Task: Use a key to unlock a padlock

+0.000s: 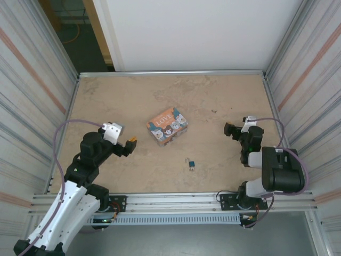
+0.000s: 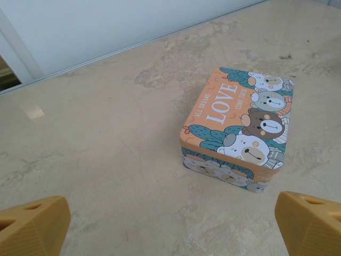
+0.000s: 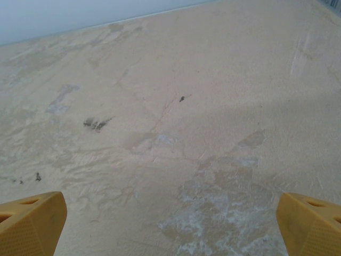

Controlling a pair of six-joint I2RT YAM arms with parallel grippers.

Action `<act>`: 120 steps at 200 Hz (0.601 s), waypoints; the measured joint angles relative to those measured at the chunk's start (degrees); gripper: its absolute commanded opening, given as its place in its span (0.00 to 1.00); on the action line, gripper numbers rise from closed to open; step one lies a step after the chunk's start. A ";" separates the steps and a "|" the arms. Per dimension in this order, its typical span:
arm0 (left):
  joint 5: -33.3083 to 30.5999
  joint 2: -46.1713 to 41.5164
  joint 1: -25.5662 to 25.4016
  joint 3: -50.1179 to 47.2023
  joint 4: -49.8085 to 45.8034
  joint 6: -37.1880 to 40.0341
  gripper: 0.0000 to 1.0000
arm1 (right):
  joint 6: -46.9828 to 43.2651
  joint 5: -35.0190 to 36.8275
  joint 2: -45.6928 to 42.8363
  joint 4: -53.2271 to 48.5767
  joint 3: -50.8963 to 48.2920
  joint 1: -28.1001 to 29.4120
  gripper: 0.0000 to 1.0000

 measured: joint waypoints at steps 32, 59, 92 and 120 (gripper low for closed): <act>-0.59 -0.11 0.00 0.00 -0.04 0.00 0.99 | -1.05 -0.90 3.78 1.62 1.90 0.33 0.99; -0.61 -0.22 0.00 0.00 -0.04 0.00 0.99 | -1.51 -1.42 4.59 -1.79 5.60 0.50 0.99; -0.66 -0.87 0.00 0.00 -0.35 0.00 0.99 | -2.14 -0.33 4.79 -4.20 8.81 1.42 0.99; -1.68 -1.77 0.00 0.00 -0.92 -0.07 0.99 | -2.21 1.05 4.79 -6.14 8.92 1.84 0.99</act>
